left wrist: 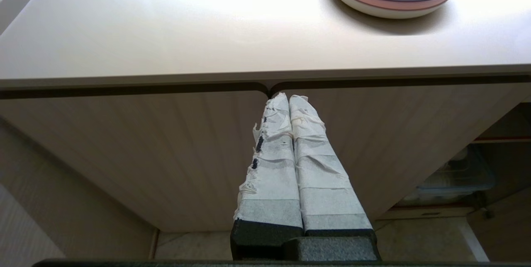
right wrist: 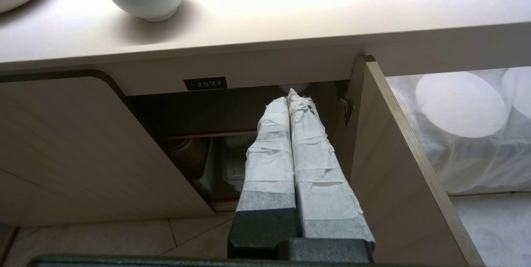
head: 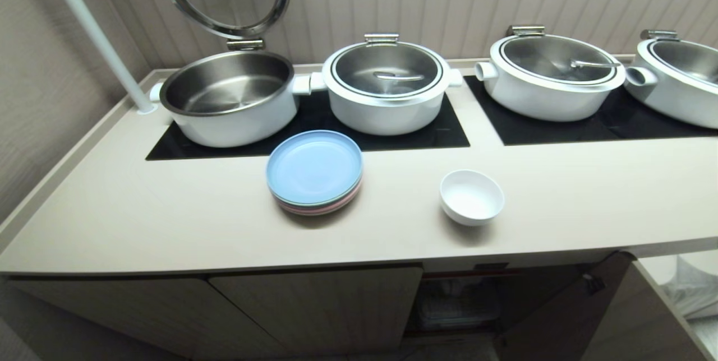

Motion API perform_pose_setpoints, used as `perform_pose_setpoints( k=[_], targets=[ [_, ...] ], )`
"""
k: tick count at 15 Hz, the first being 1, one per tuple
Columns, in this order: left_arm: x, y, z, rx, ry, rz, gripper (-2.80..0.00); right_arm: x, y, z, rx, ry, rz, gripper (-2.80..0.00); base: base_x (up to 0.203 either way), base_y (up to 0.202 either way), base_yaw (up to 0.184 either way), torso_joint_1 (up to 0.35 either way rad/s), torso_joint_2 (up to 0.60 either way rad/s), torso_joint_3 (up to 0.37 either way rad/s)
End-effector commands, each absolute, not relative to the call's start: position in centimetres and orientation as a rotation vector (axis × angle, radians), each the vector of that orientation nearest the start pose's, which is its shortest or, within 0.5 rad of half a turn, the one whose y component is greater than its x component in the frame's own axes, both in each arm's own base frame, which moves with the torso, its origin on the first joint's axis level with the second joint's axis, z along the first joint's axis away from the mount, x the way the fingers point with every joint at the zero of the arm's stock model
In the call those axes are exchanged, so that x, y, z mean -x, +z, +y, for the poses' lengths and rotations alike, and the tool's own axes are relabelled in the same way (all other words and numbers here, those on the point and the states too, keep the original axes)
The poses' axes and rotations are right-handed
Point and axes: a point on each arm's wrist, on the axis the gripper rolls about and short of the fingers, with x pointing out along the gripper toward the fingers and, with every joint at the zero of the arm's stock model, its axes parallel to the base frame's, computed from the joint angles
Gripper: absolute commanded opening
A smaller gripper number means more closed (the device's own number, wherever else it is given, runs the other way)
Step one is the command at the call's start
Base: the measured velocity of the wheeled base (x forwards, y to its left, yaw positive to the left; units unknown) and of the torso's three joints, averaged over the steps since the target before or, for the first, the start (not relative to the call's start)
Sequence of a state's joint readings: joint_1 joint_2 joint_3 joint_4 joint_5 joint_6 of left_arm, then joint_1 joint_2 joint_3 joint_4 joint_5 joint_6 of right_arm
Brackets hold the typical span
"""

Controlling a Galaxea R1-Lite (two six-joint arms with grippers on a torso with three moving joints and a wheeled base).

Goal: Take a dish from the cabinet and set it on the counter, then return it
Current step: Pick up the bowl from the table

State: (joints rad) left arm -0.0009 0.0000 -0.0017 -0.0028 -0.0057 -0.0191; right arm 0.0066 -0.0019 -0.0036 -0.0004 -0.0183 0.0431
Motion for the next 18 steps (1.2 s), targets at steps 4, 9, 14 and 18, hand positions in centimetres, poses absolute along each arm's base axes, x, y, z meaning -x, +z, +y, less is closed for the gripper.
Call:
perform_pose_setpoints(
  k=[4,9,14,18],
  targets=[
    [2.3,7.6,0.0,0.02,-0.008,-0.005,-2.8,1.7,8.5,0.0,-0.04,-0.015,0.064,-2.8,0.0,0.0,0.0,0.0,0.0,0.0],
    [2.3,7.6,0.0,0.02,-0.008,-0.005,-2.8,0.4,11.2,0.0,-0.043,-0.015,0.125,-2.8,0.0,0.0,0.0,0.0,0.0,0.0],
    [2.3,7.6,0.0,0.02,-0.007,-0.005,-2.8,-1.7,14.7,0.0,-0.05,-0.026,0.173,-2.8,0.0,0.0,0.0,0.0,0.0,0.0],
    [2.3,7.6,0.0,0.02,-0.006,-0.005,-2.8,-4.0,17.8,-0.2,-0.058,-0.048,0.2,-2.8,0.0,0.0,0.0,0.0,0.0,0.0]
  ],
)
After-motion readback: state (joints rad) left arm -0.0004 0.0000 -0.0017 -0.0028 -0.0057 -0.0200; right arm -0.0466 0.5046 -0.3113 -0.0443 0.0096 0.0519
